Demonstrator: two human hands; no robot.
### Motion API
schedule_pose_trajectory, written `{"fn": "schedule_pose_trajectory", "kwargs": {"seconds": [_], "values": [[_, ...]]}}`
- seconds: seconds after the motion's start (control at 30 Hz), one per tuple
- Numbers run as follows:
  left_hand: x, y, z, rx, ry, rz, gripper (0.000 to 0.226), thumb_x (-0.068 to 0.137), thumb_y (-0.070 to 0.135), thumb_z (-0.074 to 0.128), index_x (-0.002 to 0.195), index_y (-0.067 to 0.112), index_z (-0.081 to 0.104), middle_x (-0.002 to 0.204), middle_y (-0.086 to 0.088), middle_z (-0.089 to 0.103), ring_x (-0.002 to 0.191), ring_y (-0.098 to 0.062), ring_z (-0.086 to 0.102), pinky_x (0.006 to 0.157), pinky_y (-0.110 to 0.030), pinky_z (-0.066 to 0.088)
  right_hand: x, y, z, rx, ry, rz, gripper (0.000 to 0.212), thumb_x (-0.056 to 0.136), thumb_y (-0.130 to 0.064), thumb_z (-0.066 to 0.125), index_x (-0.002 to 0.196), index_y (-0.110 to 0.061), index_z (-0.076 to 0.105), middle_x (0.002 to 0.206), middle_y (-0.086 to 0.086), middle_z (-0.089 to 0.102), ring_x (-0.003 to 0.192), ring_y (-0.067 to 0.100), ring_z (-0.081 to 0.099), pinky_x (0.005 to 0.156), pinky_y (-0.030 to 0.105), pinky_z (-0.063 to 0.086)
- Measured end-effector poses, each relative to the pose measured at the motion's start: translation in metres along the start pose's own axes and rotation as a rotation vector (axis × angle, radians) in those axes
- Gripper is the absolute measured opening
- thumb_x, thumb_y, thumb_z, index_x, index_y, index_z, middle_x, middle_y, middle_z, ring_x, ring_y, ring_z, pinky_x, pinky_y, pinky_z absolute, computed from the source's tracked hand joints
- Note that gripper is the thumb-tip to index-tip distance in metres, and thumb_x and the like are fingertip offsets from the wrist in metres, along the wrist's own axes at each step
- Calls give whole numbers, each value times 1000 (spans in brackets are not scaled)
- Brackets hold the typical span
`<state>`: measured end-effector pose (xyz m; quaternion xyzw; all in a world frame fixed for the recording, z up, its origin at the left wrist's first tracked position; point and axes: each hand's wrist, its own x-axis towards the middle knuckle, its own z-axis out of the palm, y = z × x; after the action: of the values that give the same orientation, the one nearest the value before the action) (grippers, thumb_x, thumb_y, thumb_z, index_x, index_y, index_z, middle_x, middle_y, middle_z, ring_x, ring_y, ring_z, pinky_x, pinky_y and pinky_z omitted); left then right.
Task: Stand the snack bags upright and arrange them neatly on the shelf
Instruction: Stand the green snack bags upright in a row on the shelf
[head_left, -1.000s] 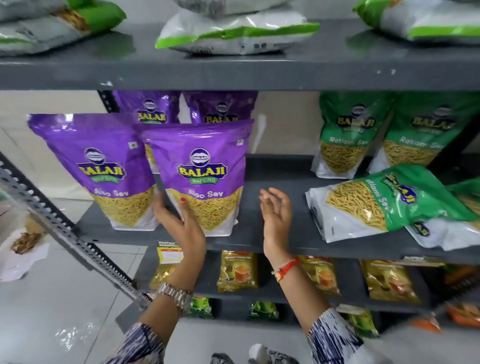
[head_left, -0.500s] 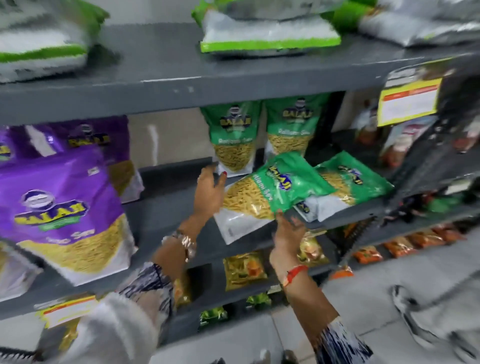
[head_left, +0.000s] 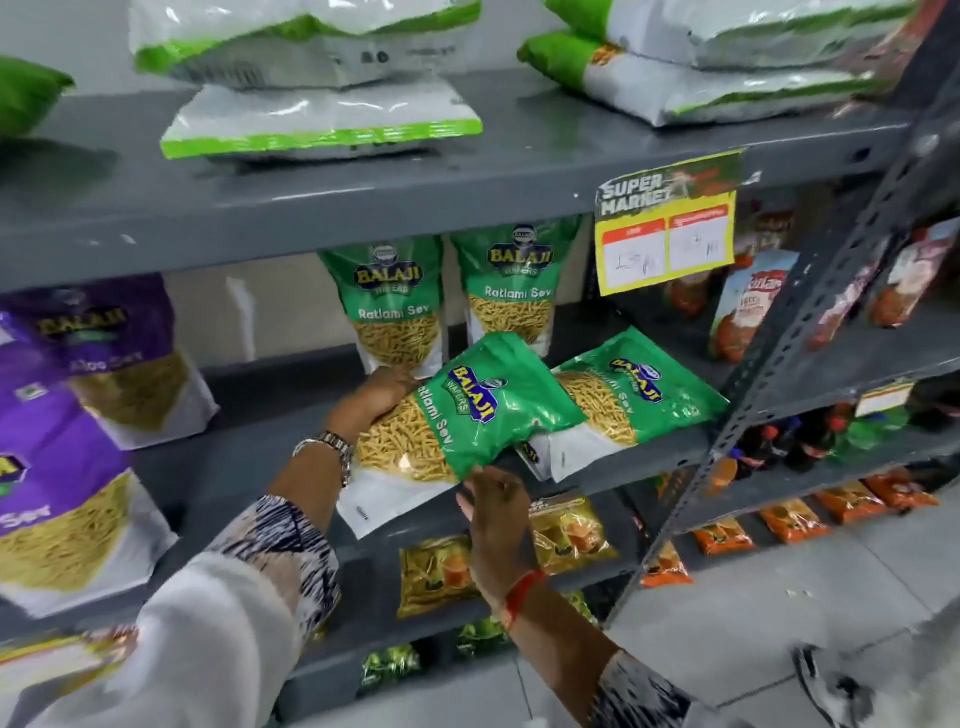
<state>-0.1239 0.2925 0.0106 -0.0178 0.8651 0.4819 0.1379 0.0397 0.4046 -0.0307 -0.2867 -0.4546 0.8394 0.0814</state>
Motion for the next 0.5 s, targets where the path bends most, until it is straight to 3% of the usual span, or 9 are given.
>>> {"fn": "schedule_pose_trajectory", "kwargs": {"seconds": [0.1, 0.17, 0.23, 0.33, 0.5], "values": [[-20, -9, 5, -74, 130, -12, 26, 81, 8, 61, 104, -2, 67, 94, -6, 68, 68, -19, 57, 80, -29, 48, -4, 0, -17, -63, -93, -97, 6, 90, -5, 52, 86, -4, 47, 79, 8, 52, 78, 22, 51, 71, 31, 51], [-38, -20, 3, -168, 212, -7, 14, 80, 10, 63, 88, 10, 75, 64, 7, 71, 60, -11, 56, 79, -32, 48, -3, -2, -29, -145, -92, -182, 10, 90, -9, 54, 82, -16, 53, 81, 5, 57, 81, 27, 55, 74, 45, 53], [-62, -28, 4, -331, 316, 23, 22, 78, 9, 64, 64, 22, 75, 46, 16, 64, 50, -4, 54, 65, -27, 46, 0, -10, -39, -206, -81, -236, 11, 86, -24, 55, 79, -33, 56, 85, 3, 60, 86, 33, 59, 84, 55, 53], [-107, -26, 10, -448, 435, 103, 26, 82, 1, 57, 64, 18, 65, 41, 18, 61, 40, 4, 51, 46, -13, 43, 6, -26, -49, -220, -115, -268, 11, 80, -33, 56, 74, -43, 58, 90, 6, 63, 94, 35, 61, 85, 62, 51], [-170, -21, 22, -522, 532, 265, 29, 85, -1, 51, 66, 15, 64, 48, 18, 64, 49, 5, 54, 49, -11, 45, -9, -59, -51, -180, -182, -338, 3, 81, -27, 58, 80, -29, 56, 105, 19, 65, 98, 32, 62, 93, 58, 50]]}}
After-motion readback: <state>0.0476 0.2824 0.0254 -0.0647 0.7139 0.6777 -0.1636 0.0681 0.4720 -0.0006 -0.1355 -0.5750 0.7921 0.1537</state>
